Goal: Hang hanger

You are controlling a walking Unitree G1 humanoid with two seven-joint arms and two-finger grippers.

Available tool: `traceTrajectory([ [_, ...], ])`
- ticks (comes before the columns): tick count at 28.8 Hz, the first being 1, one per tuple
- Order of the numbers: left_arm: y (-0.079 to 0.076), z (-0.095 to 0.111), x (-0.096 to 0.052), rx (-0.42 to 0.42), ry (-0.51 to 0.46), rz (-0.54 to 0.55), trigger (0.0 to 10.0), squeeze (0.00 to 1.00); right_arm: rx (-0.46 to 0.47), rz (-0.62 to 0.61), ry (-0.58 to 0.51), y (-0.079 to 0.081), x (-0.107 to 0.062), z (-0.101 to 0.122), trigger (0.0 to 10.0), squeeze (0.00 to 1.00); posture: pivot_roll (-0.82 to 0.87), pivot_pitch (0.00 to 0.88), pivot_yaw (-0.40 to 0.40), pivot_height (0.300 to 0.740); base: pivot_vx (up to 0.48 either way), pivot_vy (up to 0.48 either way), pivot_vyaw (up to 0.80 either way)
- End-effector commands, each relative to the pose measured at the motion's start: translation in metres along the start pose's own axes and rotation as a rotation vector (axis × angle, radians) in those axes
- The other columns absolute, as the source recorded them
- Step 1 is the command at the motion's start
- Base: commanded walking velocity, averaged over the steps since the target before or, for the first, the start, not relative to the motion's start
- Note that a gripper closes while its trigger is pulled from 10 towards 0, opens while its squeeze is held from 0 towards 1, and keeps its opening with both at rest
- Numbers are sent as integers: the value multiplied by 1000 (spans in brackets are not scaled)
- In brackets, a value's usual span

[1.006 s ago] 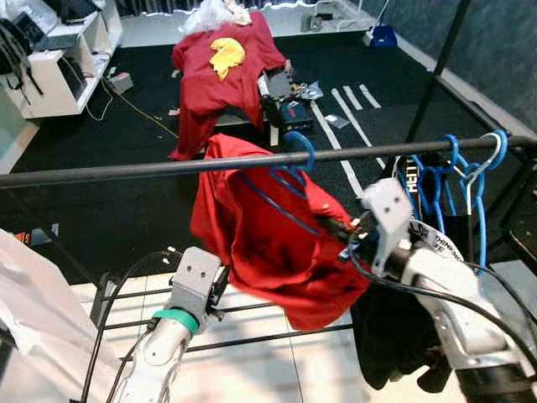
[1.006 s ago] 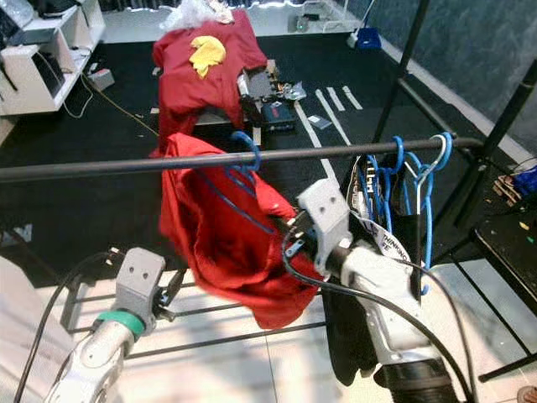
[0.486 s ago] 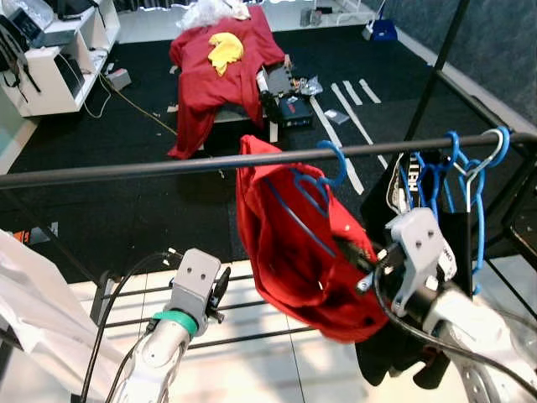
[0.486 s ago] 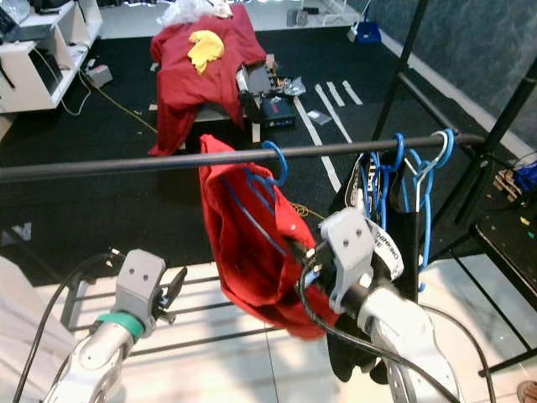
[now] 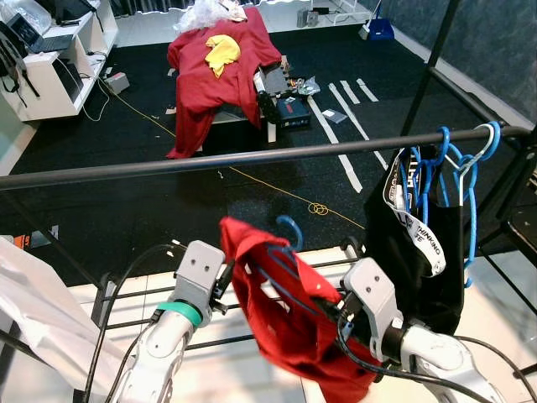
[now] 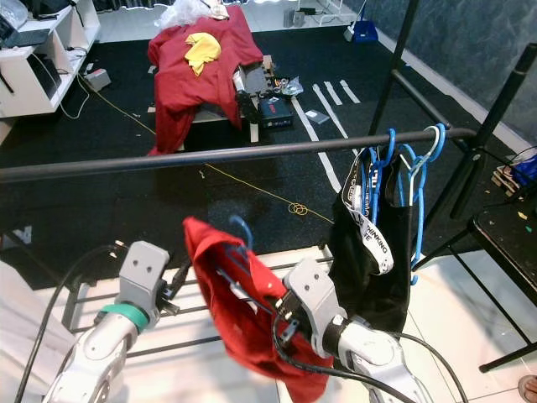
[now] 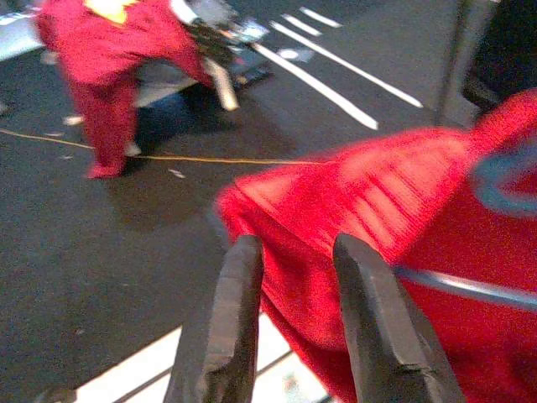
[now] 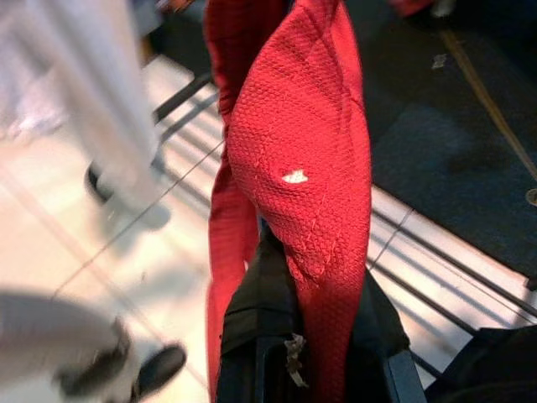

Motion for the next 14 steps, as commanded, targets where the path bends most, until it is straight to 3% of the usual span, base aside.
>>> traceTrajectory([
  [1, 15, 5, -8, 27, -23, 66, 10000, 0, -39, 25, -56, -4, 0, 13, 10000, 0, -154, 96, 77, 740, 0, 0, 0],
  [3, 17, 9, -12, 46, -36, 65, 10000, 0, -58, 11, -76, -13, -1, 20, 10000, 0, -141, 96, 70, 740, 0, 0, 0],
  [4, 19, 13, -15, 66, -50, 60, 10000, 1000, -75, 2, -99, -20, -2, 28, 10000, 0, -135, 97, 68, 740, 0, 0, 0],
  [8, 21, 17, -18, 96, -58, 50, 10000, 1000, -93, 9, -136, -26, -2, 39, 10000, 0, -129, 96, 67, 740, 0, 0, 0],
  [12, 18, 12, -20, 137, -15, 1, 10000, 1000, -112, 108, -213, -17, 3, 57, 10000, 0, -125, 93, 68, 740, 0, 0, 0],
  [13, 14, 10, -20, 125, 0, -23, 10000, 455, -119, 146, -221, -12, 4, 59, 10000, 0, -124, 93, 67, 740, 0, 0, 0],
  [14, 11, 9, -20, 115, 9, -39, 10000, 455, -123, 169, -224, -9, 5, 60, 10000, 0, -125, 91, 69, 740, 0, 0, 0],
])
Point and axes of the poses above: a point about 5 cm out from each wrist's last joint towards the gripper, its own x axis pointing out of the wrist towards the gripper, its own z axis along the axis of the wrist's last joint, y = z × x, the point moved 4 cm from there along x, pointing out of the wrist towards the gripper, and after that the axes turned 8 degrees about -x, right-handed, at the moved point
